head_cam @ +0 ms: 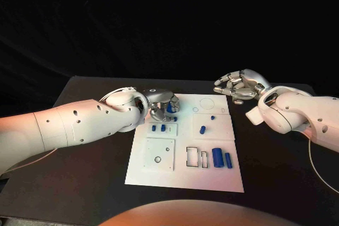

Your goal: Assemble the parts on the task board

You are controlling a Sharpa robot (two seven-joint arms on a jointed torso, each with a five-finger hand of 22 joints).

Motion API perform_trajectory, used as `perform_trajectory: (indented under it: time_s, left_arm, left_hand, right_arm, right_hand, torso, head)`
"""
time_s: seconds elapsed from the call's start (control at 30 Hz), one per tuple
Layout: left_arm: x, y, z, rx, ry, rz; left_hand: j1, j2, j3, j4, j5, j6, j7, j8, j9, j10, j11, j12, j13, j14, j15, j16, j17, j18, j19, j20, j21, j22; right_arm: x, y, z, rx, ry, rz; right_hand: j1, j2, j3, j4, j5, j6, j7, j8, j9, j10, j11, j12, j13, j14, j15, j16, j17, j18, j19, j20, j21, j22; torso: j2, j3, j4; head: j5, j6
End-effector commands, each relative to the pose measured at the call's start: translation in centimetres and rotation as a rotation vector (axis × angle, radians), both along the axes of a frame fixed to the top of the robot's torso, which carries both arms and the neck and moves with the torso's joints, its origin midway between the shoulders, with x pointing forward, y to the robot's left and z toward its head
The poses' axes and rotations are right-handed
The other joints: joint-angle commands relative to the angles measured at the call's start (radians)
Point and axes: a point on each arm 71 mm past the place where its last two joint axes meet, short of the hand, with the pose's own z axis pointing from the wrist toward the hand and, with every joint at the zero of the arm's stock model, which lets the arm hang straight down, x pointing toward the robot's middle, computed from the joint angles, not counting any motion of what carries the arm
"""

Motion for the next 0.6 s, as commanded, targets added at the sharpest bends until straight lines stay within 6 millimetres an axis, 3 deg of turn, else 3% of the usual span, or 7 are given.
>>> perform_trajectory:
  time_s: [0.03, 0.33, 0.6]
  left_arm:
    - [-0.1, -0.34, -0.25, 0.078, -0.04, -0.046]
    - [0.03, -0.72, -0.48, 0.105, -0.029, -0.045]
    - [0.25, -1.22, -0.73, 0.123, -0.013, -0.05]
  left_hand:
    - [-0.005, 0.006, -0.009, 0.004, -0.007, 0.013, -0.002, -0.01, -0.005, 0.007, -0.004, -0.003, -0.008, 0.018, 0.001, 0.03, 0.001, 0.003, 0.037, -0.001, 0.056, 0.056]
    - [0.011, 0.017, 0.0, 0.012, -0.003, 0.049, 0.007, -0.023, -0.013, 0.015, -0.006, -0.006, -0.025, 0.024, -0.001, 0.076, -0.011, -0.008, 0.071, -0.002, 0.135, 0.135]
    - [0.022, 0.018, 0.055, 0.016, -0.004, 0.098, 0.001, -0.038, -0.02, 0.063, -0.014, -0.008, -0.044, 0.058, -0.008, 0.136, 0.004, -0.024, 0.121, -0.009, 0.231, 0.234]
  right_arm:
    - [-0.09, 0.17, 0.01, -0.001, -0.007, 0.016]
    - [-0.1, 0.31, -0.01, 0.001, -0.007, 0.021]
    - [-0.11, 0.46, -0.03, 0.002, -0.007, 0.024]
  right_hand:
    - [0.009, 0.002, 0.001, 0.006, 0.004, -0.009, 0.001, 0.007, -0.001, -0.007, -0.002, -0.004, -0.001, 0.004, -0.007, -0.007, 0.0, 0.016, -0.006, 0.0, -0.004, 0.0]
    - [0.009, 0.002, 0.001, 0.007, 0.005, -0.009, 0.001, 0.007, -0.001, -0.006, -0.002, -0.003, 0.0, 0.005, -0.007, -0.006, 0.002, 0.015, -0.005, 0.0, -0.002, 0.002]
    - [0.009, 0.002, 0.001, 0.007, 0.005, -0.009, 0.001, 0.007, -0.001, -0.006, -0.002, -0.003, 0.0, 0.005, -0.007, -0.006, 0.002, 0.015, -0.005, 0.0, -0.002, 0.002]
  torso:
    - [0.0, 0.0014, 0.0001]
    - [0.0, 0.0016, 0.001]
    - [0.001, 0.0006, 0.0009]
  head:
    - [-0.002, -0.002]
    - [-0.005, -0.004]
    - [-0.005, -0.006]
